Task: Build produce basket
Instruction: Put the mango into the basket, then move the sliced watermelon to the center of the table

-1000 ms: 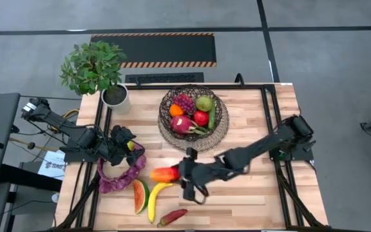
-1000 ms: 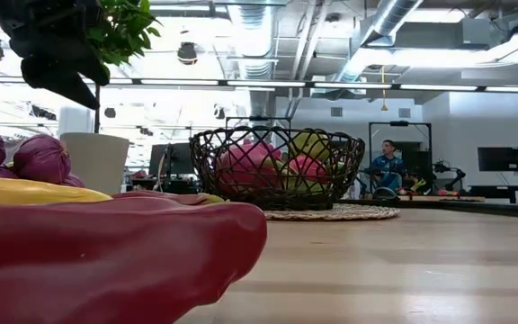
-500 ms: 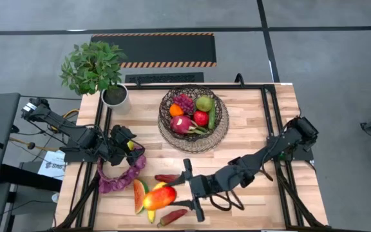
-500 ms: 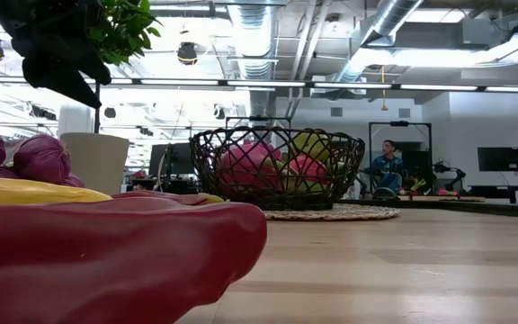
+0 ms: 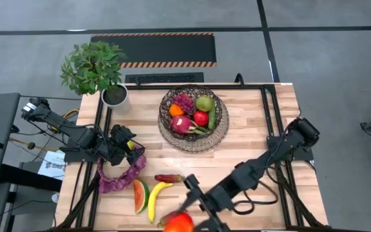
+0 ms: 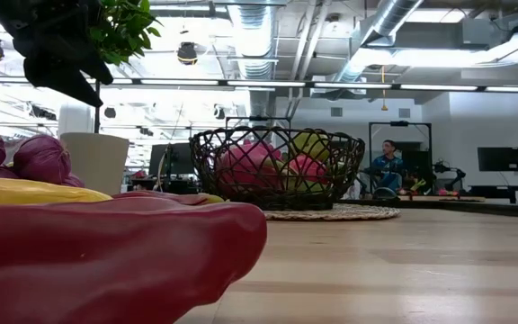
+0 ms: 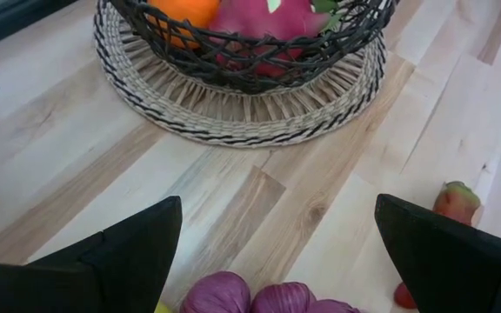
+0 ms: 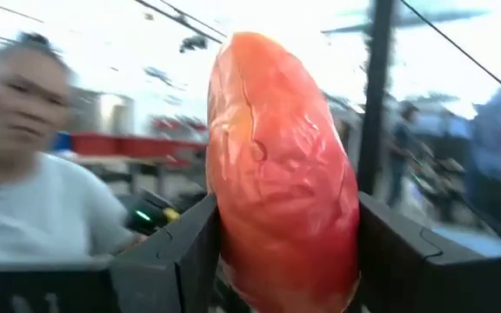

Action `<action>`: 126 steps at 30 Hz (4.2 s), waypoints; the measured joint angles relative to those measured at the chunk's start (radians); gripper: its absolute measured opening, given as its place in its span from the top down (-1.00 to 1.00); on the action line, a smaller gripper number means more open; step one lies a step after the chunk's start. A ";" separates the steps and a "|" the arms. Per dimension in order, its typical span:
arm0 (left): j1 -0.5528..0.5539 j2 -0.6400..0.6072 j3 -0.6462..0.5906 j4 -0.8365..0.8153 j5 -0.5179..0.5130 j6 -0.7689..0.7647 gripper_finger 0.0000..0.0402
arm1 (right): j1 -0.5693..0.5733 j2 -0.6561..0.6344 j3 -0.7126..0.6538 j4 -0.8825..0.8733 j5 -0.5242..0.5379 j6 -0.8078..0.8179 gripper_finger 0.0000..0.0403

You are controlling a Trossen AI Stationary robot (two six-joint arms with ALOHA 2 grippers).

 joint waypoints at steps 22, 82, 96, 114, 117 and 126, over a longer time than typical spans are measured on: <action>0.000 0.000 0.000 0.000 -0.003 0.072 -0.83 | 0.083 0.001 0.000 -0.028 -0.263 0.223 -0.17; 0.000 0.000 0.000 -0.009 -0.031 0.032 -0.83 | -1.144 0.001 -0.170 -0.957 -0.069 -0.113 -0.16; 0.000 0.000 0.000 -0.009 -0.027 0.032 -0.83 | -1.154 0.038 -0.166 -0.987 -0.072 -0.117 -0.28; 0.000 0.000 0.000 -0.009 -0.026 0.032 -0.83 | -1.154 0.049 -0.037 -1.144 -0.072 -0.116 -0.73; 0.001 0.000 0.000 -0.009 -0.026 0.036 -0.83 | -1.148 0.049 0.045 -1.252 -0.072 -0.083 -0.76; 0.000 0.000 0.000 -0.009 0.027 0.039 -0.83 | -1.018 0.049 0.327 -1.639 -0.250 0.024 -0.74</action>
